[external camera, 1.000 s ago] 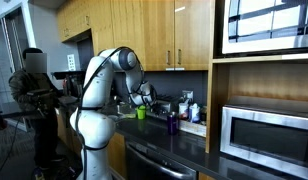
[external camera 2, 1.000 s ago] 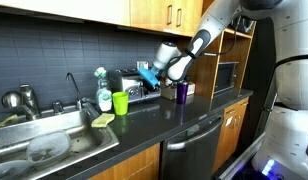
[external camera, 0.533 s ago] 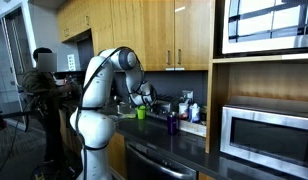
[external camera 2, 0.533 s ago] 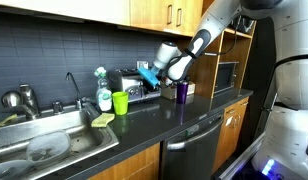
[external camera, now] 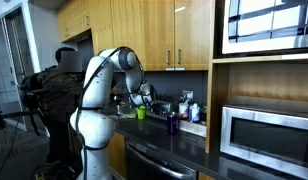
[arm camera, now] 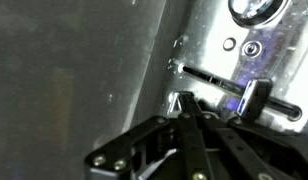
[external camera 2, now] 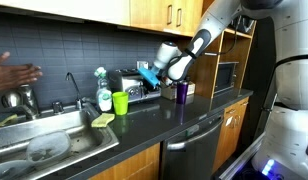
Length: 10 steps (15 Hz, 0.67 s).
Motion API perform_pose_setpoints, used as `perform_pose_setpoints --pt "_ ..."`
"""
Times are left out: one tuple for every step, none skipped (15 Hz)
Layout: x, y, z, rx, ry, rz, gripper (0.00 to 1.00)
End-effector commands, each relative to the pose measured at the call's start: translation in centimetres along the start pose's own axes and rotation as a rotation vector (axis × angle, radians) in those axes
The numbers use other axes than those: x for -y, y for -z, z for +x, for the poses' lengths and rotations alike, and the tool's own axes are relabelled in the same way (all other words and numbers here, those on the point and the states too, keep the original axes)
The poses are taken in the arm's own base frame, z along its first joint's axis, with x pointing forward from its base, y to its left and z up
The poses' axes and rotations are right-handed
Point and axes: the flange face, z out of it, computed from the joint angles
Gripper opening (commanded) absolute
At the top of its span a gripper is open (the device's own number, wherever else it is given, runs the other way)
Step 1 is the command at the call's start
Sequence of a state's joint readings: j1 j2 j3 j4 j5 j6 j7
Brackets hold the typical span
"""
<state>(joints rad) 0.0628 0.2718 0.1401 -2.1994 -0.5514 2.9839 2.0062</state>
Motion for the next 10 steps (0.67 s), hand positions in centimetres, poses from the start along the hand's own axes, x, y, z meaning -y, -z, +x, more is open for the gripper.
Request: perform_pose_setpoints --pt "-0.2 0.7 0.9 -0.013 0.009 0.011 0.0" --pt "-0.1 0.9 1.0 -0.014 0.008 0.016 0.0" --pt "-0.1 1.2 1.1 -0.018 0.008 0.015 0.0" --pt "-0.1 1.3 1.1 -0.018 0.009 0.017 0.0" --pt "-0.1 1.5 1.2 -0.018 0.008 0.019 0.0" --pt "-0.1 1.6 1.2 -0.02 0.008 0.019 0.0" --pt "-0.1 1.7 1.2 -0.016 0.008 0.02 0.0" --pt "-0.1 1.8 1.2 -0.018 0.009 0.018 0.0" --pt "-0.2 1.8 1.3 -0.02 0.011 0.017 0.0" --pt "-0.2 1.8 1.4 -0.021 0.011 0.016 0.0"
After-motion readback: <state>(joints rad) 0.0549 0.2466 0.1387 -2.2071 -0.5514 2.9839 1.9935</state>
